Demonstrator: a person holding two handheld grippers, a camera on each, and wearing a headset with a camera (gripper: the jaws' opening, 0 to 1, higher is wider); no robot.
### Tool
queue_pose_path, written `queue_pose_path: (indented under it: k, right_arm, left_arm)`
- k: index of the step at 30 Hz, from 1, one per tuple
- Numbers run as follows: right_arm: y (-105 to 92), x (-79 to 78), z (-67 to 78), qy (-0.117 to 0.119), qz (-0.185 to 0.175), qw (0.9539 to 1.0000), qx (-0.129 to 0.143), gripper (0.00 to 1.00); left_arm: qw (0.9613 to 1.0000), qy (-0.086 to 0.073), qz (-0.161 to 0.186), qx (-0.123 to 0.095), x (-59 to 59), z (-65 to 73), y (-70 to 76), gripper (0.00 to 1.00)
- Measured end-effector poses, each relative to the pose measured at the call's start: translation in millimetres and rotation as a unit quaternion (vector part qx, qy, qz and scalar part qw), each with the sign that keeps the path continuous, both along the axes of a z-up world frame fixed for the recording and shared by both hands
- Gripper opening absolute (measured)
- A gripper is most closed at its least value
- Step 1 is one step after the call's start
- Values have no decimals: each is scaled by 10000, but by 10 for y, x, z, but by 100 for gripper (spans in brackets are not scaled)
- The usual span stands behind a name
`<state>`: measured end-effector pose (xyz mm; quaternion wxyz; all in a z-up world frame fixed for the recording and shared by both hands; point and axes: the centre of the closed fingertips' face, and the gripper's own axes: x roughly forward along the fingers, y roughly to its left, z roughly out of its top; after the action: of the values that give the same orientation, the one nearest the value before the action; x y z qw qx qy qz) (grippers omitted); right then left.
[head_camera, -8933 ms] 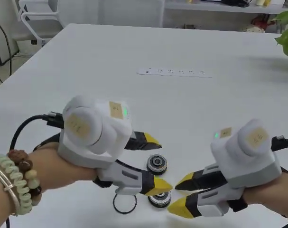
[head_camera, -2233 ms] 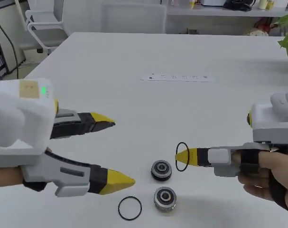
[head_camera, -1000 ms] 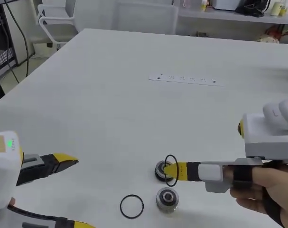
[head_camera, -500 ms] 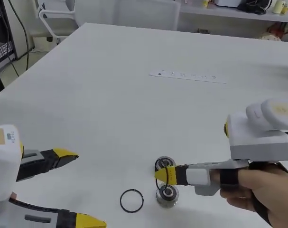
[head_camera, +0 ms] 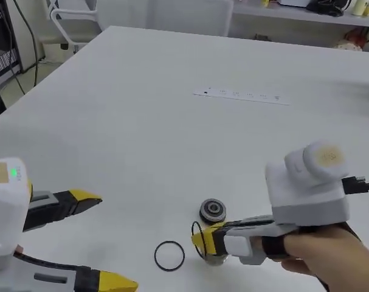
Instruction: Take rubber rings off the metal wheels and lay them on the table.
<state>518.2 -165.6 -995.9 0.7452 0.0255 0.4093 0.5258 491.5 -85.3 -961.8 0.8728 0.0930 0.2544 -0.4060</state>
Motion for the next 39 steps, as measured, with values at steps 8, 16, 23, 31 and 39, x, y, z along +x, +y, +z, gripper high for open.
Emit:
queue_pose_path:
  k: [8,16,23,31,39]
  right_arm:
    - [13,35,-32,-230,40,9997,-112,0]
    - [29,27,-61,-338,132,9992,-170,0]
    - [30,45,-72,-434,158,9987,-225,0]
    - [23,53,-77,-429,143,9987,-238,0]
    - [15,69,-60,-424,108,9988,-202,0]
  left_arm:
    - [10000,4,-1,9,5,-2,-2,80]
    - [10000,21,-18,45,2,-14,-5,80]
    - [10000,35,-39,72,-4,-21,-8,80]
    - [9999,50,-69,114,-12,-31,-11,79]
    - [9998,66,-102,160,-22,-41,-14,79]
